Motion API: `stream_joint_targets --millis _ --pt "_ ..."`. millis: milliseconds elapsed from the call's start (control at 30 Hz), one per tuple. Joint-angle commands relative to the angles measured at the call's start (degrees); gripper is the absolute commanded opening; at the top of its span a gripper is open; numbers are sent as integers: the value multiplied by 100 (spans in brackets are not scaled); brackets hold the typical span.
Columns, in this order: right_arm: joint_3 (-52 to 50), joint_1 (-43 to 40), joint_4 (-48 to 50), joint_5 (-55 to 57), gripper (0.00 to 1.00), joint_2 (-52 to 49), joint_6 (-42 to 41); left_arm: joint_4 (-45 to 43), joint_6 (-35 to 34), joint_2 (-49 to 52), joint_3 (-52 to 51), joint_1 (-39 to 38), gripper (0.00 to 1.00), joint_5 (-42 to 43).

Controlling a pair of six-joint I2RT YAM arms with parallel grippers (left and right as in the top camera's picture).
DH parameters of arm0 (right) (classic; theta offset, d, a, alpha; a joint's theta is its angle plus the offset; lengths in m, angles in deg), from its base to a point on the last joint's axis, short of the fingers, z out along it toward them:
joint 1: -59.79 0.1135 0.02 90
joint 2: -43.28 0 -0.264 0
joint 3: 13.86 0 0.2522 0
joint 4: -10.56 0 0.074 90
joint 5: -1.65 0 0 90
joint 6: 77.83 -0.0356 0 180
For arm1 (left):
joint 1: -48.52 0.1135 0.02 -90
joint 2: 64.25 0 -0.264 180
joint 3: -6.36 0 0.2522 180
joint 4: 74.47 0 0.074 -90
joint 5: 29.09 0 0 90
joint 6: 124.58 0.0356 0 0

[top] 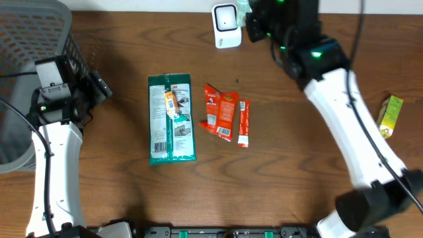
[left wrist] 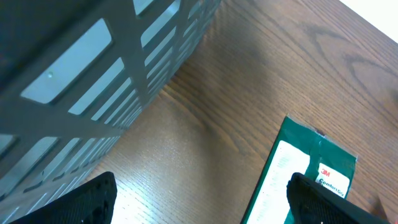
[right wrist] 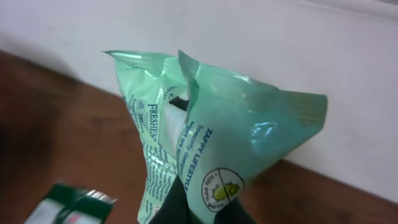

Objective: Scan the item barcode
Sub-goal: 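Carry the mint-green packet toward the white scanner, then hold the mint-green packet in front of the scanner window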

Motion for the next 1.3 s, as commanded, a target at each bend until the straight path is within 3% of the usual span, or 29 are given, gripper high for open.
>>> stream_joint_targets --millis 0,133,367,700,800,1267 --pt "22 184 481 1047 1 -570 376 -4 -33 -94 79 50 88 -92" --pt "22 380 1458 1915 1 -1241 1126 -4 -33 -94 79 50 88 -92" --pt "22 782 3644 3512 1 -2415 3202 -4 -33 -94 79 50 88 -92" --pt "22 1099 7051 3895 1 -3943 6789 -4 -33 -94 79 50 88 -92" --pt "22 1097 7519 3871 1 -4234 7141 -4 -31 -94 79 50 88 -92" --pt "22 1097 7534 3427 1 -4806 7206 -4 -33 -94 79 50 88 -92"
